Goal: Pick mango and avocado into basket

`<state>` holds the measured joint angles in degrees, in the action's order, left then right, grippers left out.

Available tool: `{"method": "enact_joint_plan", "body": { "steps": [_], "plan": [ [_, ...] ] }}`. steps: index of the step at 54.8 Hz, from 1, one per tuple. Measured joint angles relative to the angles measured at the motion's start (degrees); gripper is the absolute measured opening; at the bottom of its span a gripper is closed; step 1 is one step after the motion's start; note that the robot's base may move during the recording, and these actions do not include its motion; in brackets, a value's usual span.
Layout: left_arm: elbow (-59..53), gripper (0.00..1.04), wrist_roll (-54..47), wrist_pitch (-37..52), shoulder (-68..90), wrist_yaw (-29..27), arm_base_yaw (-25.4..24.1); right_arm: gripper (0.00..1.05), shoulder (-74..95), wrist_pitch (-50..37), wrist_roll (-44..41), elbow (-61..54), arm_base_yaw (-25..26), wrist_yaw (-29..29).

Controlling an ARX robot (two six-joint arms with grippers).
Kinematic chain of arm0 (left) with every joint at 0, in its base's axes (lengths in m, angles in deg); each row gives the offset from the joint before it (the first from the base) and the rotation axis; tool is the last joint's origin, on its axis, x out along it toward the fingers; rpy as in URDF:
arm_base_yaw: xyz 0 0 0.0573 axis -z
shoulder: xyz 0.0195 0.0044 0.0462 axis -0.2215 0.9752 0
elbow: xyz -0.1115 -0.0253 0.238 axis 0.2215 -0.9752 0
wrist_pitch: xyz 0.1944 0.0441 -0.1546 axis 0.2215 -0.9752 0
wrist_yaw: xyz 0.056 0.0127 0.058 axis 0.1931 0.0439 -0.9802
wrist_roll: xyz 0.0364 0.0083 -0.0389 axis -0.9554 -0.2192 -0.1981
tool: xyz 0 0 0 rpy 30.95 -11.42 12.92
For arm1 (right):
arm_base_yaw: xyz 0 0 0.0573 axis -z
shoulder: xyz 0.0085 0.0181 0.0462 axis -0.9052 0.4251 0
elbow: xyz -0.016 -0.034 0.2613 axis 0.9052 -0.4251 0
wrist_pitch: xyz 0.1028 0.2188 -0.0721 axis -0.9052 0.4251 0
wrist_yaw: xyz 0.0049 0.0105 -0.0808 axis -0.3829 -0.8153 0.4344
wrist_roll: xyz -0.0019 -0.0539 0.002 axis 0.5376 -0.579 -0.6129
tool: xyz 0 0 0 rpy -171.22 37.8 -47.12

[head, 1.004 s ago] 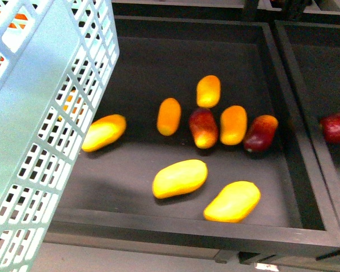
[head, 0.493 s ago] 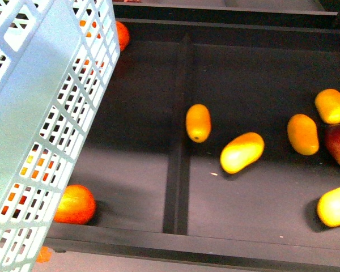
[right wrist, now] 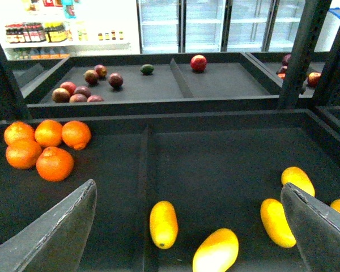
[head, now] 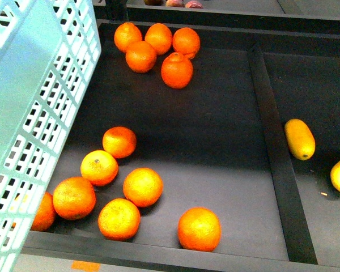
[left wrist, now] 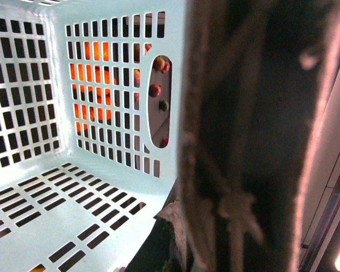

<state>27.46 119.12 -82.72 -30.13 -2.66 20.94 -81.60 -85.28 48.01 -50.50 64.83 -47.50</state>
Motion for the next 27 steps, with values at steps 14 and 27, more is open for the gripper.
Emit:
{"method": "enact_joint_plan", "body": {
  "steps": [14,27],
  "plan": [
    [1.42,0.04,-1.33,-3.72,1.38,1.66,0.11,0.96,0.0,0.0,0.0,0.0,0.02,0.15],
    [8.26,0.04,-21.09,-15.41,13.42,-0.68,1.33,0.96,0.02,0.0,0.0,0.0,0.02,0.35]
  ]
}}
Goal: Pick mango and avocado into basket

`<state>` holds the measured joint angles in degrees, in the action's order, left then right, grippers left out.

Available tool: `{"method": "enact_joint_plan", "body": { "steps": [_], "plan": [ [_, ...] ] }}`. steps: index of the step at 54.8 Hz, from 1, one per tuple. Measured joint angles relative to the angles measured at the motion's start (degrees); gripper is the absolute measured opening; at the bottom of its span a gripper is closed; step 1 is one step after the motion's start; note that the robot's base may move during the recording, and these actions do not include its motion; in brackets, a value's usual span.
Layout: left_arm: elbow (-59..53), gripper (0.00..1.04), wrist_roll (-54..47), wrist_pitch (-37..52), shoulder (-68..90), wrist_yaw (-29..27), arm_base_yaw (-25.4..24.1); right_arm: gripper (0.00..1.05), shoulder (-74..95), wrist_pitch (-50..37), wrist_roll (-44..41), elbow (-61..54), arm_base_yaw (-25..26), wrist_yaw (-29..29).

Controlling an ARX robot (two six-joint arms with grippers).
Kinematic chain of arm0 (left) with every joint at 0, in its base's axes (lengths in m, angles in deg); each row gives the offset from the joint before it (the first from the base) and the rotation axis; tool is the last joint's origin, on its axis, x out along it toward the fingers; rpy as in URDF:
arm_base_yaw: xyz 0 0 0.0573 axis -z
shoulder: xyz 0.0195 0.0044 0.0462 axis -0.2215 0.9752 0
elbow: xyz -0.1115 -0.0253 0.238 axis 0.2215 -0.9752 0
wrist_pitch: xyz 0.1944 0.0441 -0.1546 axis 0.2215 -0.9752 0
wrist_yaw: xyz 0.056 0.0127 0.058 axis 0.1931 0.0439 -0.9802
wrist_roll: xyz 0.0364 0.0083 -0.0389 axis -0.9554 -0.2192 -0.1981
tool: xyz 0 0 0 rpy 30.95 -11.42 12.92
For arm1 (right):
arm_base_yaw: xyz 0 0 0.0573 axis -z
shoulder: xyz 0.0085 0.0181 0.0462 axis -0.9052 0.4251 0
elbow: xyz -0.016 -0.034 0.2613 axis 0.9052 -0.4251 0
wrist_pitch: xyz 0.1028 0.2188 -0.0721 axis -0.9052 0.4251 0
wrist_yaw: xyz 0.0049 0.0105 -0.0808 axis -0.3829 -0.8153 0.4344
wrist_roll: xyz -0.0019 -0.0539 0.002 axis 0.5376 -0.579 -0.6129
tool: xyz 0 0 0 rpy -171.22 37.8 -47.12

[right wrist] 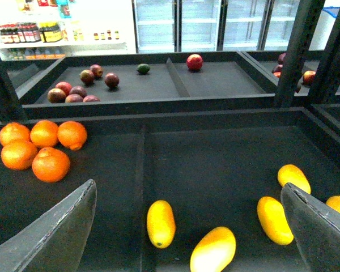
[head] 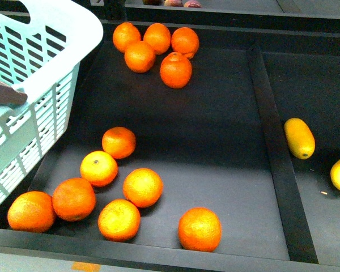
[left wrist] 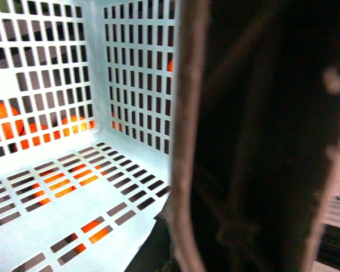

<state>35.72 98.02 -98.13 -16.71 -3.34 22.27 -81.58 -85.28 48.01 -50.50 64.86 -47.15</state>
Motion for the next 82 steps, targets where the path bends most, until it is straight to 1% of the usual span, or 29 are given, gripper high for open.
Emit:
{"method": "enact_joint_plan", "body": {
  "steps": [10,15,20,26,34,42,46,70,71,74,75,78,82],
  "plan": [
    [2.21,0.04,1.2,5.64,7.26,-0.87,5.92,0.96,0.0,0.0,0.0,0.0,0.0,0.0],
    [5.2,0.04,2.36,8.57,12.7,0.39,10.27,0.96,0.0,0.0,0.0,0.0,0.0,0.02],
    [7.61,0.04,2.29,10.32,15.89,1.29,13.38,0.96,0.0,0.0,0.0,0.0,0.0,0.0],
    [11.23,0.04,2.14,12.81,20.85,2.03,18.82,0.96,0.0,0.0,0.0,0.0,0.0,0.0],
    [12.79,0.04,2.51,15.56,24.85,3.19,23.45,0.96,0.0,0.0,0.0,0.0,0.0,0.02],
    [13.73,0.04,1.88,15.89,27.76,3.45,28.2,0.96,0.0,0.0,0.0,0.0,0.0,0.0],
    [14.05,0.04,1.31,15.89,28.22,3.41,29.11,0.96,0.0,0.0,0.0,0.0,0.0,0.0],
    [14.16,0.04,1.09,15.89,28.24,3.43,29.16,0.96,0.13,0.13,0.04,0.07,-0.07,0.39],
    [14.16,0.04,1.09,15.89,28.24,3.43,29.16,0.96,1.31,2.45,1.92,0.76,-0.72,2.75],
    [14.16,0.04,1.07,15.89,28.24,3.45,29.16,0.96,9.77,15.19,9.86,6.45,-4.15,13.68],
    [14.16,0.04,1.09,15.89,28.24,3.43,29.16,0.96,13.2,18.47,12.5,8.04,-4.46,16.0],
    [14.27,0.04,1.11,15.89,28.24,3.34,29.18,0.96,19.52,21.68,17.14,9.99,-4.44,18.01],
    [14.29,0.04,0.98,15.89,28.24,3.34,29.27,0.96,26.97,19.67,22.1,10.34,-2.71,17.44]
  ]
}}
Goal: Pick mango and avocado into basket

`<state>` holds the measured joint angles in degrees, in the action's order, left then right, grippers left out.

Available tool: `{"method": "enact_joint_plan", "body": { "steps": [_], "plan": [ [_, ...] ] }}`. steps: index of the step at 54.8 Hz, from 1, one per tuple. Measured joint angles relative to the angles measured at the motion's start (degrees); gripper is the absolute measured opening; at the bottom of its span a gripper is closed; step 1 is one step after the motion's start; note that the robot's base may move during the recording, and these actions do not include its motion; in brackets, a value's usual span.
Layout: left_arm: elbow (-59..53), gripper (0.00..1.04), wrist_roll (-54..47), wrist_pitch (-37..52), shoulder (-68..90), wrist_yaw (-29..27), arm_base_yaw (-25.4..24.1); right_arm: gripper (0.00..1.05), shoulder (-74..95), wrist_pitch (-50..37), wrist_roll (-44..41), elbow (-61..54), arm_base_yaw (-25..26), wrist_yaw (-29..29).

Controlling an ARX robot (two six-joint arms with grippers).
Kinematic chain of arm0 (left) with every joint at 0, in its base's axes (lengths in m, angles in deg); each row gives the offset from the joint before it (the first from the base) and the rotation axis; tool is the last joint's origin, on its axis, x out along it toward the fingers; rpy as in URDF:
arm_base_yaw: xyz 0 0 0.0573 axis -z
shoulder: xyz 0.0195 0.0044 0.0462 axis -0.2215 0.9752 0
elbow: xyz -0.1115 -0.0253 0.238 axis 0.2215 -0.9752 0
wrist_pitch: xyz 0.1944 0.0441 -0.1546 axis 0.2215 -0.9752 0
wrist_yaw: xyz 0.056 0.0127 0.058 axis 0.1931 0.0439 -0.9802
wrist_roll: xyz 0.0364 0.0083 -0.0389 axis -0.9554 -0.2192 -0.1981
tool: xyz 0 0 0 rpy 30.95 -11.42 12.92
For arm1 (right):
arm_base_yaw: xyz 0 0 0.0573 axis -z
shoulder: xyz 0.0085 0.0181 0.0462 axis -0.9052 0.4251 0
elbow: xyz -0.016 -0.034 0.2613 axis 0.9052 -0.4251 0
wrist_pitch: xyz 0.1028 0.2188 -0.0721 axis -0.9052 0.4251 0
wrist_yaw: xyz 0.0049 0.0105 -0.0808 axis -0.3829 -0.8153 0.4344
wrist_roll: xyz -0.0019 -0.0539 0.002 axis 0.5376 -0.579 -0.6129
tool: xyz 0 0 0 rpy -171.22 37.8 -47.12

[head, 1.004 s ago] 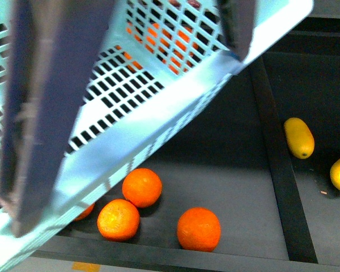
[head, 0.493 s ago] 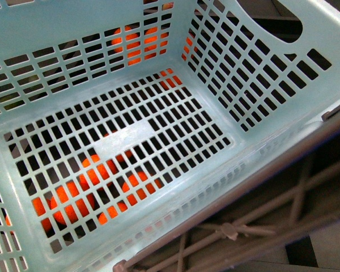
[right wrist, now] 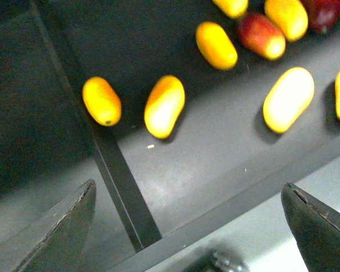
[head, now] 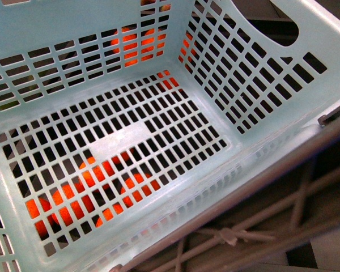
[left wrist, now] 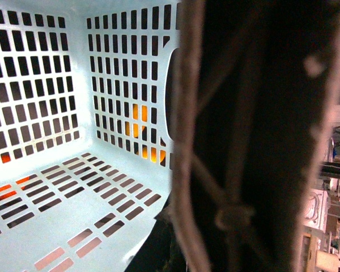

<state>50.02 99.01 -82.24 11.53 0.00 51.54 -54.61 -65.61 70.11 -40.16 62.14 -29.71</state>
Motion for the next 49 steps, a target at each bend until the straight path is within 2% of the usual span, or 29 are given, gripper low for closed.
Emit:
{"method": "enact_joint_plan", "body": {
  "steps": [9,17,20,24,34,49],
  "plan": [
    [0.0,0.04,0.04,0.0,0.0,-0.07,0.0,0.96,12.96,-10.54,3.04,0.26,5.14,-4.98],
    [0.02,0.04,0.02,0.0,0.0,-0.02,0.0,0.96,32.63,-28.04,1.33,2.03,9.33,-6.45],
    [0.02,0.04,0.02,0.0,0.0,0.02,0.0,0.96,44.65,-36.68,0.85,4.55,10.64,-7.8],
    [0.02,0.04,0.02,0.0,0.0,-0.07,0.0,0.96,58.42,-43.5,0.85,9.29,11.41,-7.28],
    [0.02,0.04,0.02,0.0,0.0,-0.04,0.0,0.96,82.49,-43.1,1.84,20.85,10.78,-6.75],
    [0.02,0.04,0.02,0.0,0.0,-0.02,0.0,0.96,94.44,-40.57,3.98,30.1,9.55,-7.17]
  ]
}}
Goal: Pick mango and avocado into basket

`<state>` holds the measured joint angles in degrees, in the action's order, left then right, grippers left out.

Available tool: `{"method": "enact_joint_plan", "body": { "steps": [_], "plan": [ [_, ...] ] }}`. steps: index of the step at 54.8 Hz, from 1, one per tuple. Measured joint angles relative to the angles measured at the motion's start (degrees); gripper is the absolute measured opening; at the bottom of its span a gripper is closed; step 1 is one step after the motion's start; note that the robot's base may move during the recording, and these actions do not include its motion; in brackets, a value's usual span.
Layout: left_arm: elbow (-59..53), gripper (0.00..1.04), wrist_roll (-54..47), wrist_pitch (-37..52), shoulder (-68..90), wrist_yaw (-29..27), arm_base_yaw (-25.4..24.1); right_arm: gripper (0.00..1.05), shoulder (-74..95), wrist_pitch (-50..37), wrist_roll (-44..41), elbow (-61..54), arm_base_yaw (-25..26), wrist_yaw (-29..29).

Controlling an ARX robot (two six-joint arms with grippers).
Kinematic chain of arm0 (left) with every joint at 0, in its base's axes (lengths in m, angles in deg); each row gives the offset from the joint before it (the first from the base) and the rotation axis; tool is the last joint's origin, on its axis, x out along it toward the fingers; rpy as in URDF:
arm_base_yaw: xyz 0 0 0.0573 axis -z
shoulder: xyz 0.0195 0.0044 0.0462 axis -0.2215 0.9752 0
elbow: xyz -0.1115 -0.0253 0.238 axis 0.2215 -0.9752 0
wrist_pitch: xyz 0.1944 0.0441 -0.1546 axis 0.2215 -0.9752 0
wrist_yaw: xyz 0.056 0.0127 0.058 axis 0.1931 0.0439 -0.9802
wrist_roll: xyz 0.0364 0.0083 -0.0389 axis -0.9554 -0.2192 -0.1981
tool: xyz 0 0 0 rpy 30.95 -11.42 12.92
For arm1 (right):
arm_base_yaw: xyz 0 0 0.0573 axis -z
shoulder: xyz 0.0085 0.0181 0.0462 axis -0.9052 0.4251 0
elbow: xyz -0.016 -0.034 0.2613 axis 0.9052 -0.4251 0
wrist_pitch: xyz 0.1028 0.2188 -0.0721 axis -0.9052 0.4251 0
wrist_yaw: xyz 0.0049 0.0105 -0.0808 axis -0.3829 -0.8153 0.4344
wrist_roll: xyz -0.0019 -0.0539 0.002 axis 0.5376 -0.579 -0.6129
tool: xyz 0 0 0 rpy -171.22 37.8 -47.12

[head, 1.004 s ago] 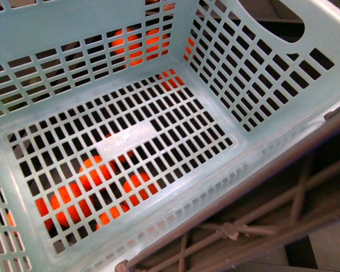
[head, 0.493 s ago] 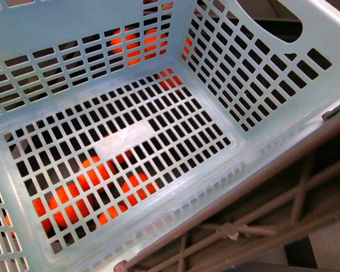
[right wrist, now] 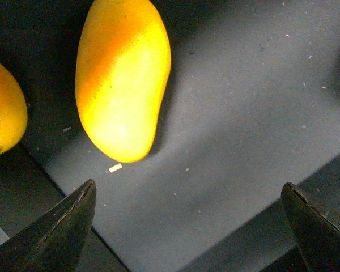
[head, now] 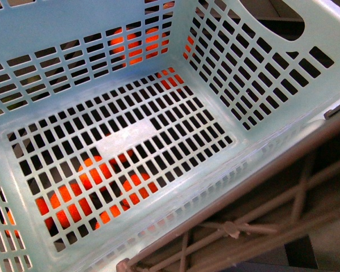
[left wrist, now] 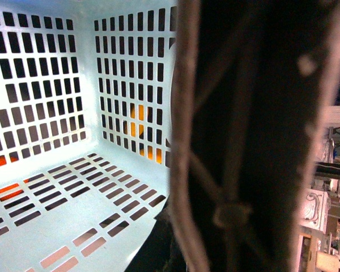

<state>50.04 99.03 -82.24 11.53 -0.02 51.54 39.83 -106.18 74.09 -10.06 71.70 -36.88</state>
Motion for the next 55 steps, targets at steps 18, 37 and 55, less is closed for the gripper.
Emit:
{"method": "enact_joint_plan", "body": {
  "steps": [18,37,55],
  "plan": [
    [0.0,0.04,0.0,0.0,0.0,-0.02,0.0,0.96,8.15,2.01,3.56,8.83,-0.17,-0.92],
    [0.0,0.04,0.0,0.0,0.0,-0.02,0.0,0.96,14.45,3.65,5.29,16.35,-0.15,-1.75],
    [0.0,0.04,0.0,0.0,0.0,-0.02,0.0,0.96,19.56,5.88,5.31,24.5,0.2,-2.29]
  ]
}}
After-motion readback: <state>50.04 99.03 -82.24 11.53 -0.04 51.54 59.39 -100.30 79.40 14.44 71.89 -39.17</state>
